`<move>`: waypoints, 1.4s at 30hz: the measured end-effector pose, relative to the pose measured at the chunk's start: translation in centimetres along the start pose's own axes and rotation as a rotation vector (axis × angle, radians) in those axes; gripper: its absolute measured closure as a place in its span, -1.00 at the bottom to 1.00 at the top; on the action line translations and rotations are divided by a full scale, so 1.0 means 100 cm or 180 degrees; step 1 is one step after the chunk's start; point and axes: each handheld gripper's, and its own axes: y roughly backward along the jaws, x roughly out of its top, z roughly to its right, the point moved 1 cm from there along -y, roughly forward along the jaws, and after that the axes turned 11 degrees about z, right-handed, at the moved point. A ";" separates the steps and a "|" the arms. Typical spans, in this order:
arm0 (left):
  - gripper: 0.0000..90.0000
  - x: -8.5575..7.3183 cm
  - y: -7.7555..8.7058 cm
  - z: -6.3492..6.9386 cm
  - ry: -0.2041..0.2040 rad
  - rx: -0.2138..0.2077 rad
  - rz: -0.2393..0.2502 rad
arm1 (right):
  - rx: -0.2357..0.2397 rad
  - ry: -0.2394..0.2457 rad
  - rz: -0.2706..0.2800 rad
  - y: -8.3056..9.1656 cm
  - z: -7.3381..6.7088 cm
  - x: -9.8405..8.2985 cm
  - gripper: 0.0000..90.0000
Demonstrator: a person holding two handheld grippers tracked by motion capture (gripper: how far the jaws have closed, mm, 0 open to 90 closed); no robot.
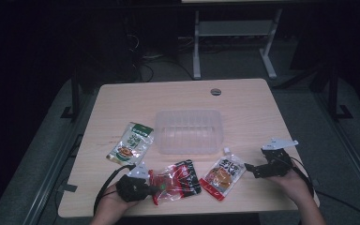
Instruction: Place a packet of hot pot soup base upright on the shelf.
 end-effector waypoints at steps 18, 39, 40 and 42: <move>0.99 0.002 0.002 -0.022 -0.0009 0.0141 -0.0009 | 0.0359 0.0069 0.0128 0.008 -0.042 0.020 -0.85; 1.00 -0.004 -0.002 -0.025 0.0092 0.0133 -0.0195 | 0.0978 0.0314 0.0059 -0.013 -0.094 0.038 -0.85; 1.00 -0.005 -0.003 -0.025 0.0109 0.0132 -0.0183 | 0.1012 0.0299 0.0039 -0.013 -0.096 0.039 -0.85; 1.00 -0.005 -0.003 -0.025 0.0146 0.0123 -0.0161 | 0.1108 0.0347 0.0033 -0.017 -0.101 0.042 -0.85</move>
